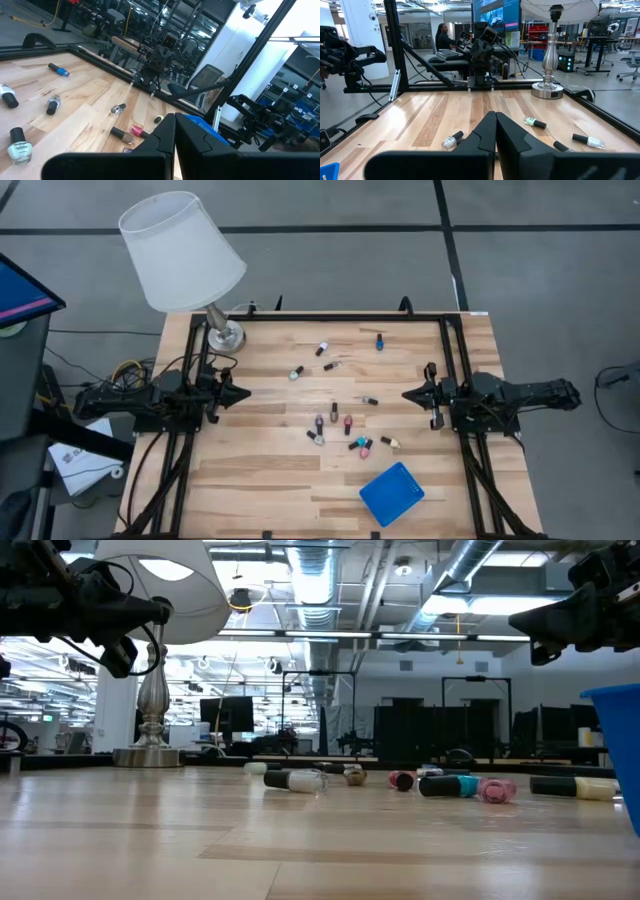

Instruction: Pick & Place Nail Polish

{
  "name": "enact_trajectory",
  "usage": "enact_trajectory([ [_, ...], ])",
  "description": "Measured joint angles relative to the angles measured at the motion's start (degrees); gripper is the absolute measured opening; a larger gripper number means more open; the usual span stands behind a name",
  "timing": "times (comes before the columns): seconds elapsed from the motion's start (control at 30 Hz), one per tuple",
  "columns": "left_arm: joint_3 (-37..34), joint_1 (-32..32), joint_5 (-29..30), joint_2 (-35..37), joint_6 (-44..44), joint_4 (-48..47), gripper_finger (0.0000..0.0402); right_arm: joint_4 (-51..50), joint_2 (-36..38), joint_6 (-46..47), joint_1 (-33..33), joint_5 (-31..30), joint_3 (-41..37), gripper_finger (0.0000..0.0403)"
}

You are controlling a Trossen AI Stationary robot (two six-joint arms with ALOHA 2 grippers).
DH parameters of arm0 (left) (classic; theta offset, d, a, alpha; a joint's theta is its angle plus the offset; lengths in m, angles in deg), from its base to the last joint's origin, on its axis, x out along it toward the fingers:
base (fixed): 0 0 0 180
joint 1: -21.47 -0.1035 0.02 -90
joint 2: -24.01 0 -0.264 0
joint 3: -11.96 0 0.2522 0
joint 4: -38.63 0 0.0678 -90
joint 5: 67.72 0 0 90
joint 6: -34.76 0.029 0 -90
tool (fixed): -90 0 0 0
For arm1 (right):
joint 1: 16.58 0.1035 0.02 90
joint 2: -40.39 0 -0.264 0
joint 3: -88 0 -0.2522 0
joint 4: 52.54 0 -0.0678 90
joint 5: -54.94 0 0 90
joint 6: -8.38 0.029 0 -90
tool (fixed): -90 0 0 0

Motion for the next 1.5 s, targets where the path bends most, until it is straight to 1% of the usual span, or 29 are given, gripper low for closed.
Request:
enact_trajectory([
  [0.37,0.0,0.01,0.0,0.01,0.0,0.0,0.0001,0.33,-0.01,0.04,-0.86,-1.85,0.0,0.0],
  [0.43,0.0,0.01,0.0,-0.01,-0.02,0.0,0.0001,0.46,-0.01,1.63,-1.09,-1.96,-0.01,0.0],
  [0.5,0.01,-0.01,0.0,-0.01,-0.01,0.0,0.0001,0.48,0.0,4.74,-1.09,-1.98,-0.01,0.0],
  [0.9,0.01,0.01,0.0,0.0,-0.01,0.0,0.0001,0.33,-0.01,33.34,-1.07,-1.96,0.0,0.0],
  [1.13,0.0,0.01,0.0,-0.01,-0.02,0.0,0.0001,0.35,-0.01,43.02,-1.05,-1.96,-0.02,0.0],
  [1.2,0.01,0.01,0.0,-0.01,0.0,0.0,0.0001,0.52,-0.01,43.98,-1.11,-2.65,-0.02,0.0],
  [1.33,0.01,0.01,0.0,0.0,-0.01,0.0,0.0001,0.19,-0.02,43.97,-1.78,-7.24,0.5,0.0003],
  [1.4,0.0,0.01,0.0,-0.01,0.0,0.0,0.0001,-0.76,-0.05,42.49,-2.68,-8.89,1.46,0.0016],
  [1.5,0.02,0.01,0.0,0.0,-0.01,0.0,0.0001,-0.3,-1.16,39.39,-4.86,-10.96,3.64,0.0052],
])
